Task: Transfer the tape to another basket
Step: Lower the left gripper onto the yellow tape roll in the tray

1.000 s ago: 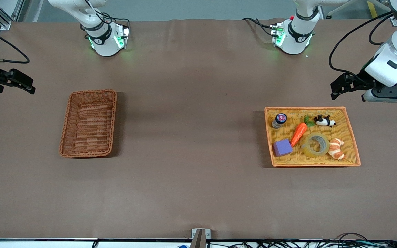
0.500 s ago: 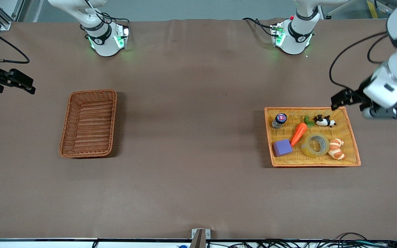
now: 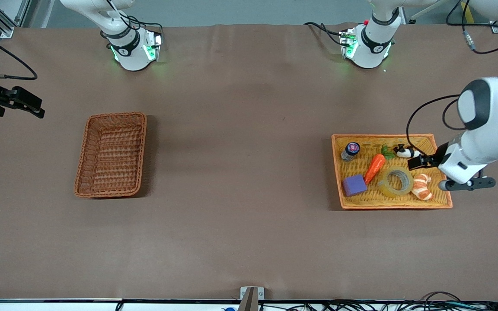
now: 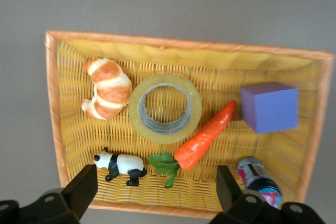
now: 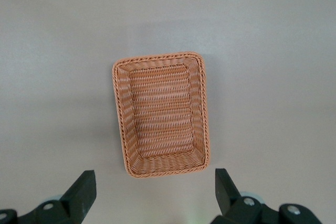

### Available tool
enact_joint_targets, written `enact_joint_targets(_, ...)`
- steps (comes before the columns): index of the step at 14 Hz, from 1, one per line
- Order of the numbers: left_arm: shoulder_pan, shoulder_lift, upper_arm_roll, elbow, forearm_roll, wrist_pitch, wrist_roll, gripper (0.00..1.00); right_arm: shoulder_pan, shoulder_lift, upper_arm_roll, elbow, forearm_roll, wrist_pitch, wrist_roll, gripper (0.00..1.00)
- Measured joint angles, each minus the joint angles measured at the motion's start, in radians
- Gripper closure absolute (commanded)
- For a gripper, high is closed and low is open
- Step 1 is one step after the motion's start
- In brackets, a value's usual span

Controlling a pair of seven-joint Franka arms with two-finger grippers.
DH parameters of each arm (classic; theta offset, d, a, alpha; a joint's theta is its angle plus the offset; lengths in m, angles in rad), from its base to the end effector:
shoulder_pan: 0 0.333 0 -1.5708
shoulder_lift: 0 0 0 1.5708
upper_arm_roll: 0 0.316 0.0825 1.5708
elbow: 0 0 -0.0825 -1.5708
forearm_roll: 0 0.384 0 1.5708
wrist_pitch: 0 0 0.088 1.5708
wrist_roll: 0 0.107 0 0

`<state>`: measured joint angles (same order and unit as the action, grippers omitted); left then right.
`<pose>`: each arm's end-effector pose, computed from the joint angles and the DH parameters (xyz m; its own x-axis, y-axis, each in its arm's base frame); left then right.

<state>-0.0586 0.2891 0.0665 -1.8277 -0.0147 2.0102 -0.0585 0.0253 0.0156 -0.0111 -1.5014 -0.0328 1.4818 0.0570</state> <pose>0.6163 0.0016 0.3681 0.9919 0.0718 -0.1051 0.0709 -0.9974 -0.0126 0.5506 0.0041 0.6407 0.9984 -0.0457 -0.0332 -0.0445 -0.9984 0.0349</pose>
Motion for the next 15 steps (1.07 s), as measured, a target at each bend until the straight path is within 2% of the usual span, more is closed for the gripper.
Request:
enact_joint_targets(4, 0.020, 0.092, 0.011, -0.066, 0.002, 0.112, 0.003, 0.00, 0.000, 0.000, 0.000, 0.000, 0.000, 0.000, 0.000, 0.00)
enact_joint_targets(9, 0.039, 0.191, 0.019, -0.077, 0.002, 0.239, 0.001, 0.00, 0.000, 0.000, 0.000, 0.000, 0.000, 0.000, 0.000, 0.00)
enact_joint_targets(10, 0.038, 0.203, 0.019, -0.077, 0.002, 0.259, -0.005, 0.07, 0.000, 0.000, 0.000, 0.000, 0.000, 0.000, 0.000, 0.00)
enact_joint_targets(13, 0.035, 0.230, 0.019, -0.077, 0.002, 0.274, -0.042, 0.51, 0.000, 0.000, 0.000, 0.000, 0.000, 0.000, 0.000, 0.00)
enact_joint_targets(15, 0.034, 0.240, 0.019, -0.086, 0.002, 0.274, -0.074, 0.72, 0.000, 0.000, 0.000, -0.001, 0.000, 0.000, 0.000, 0.00)
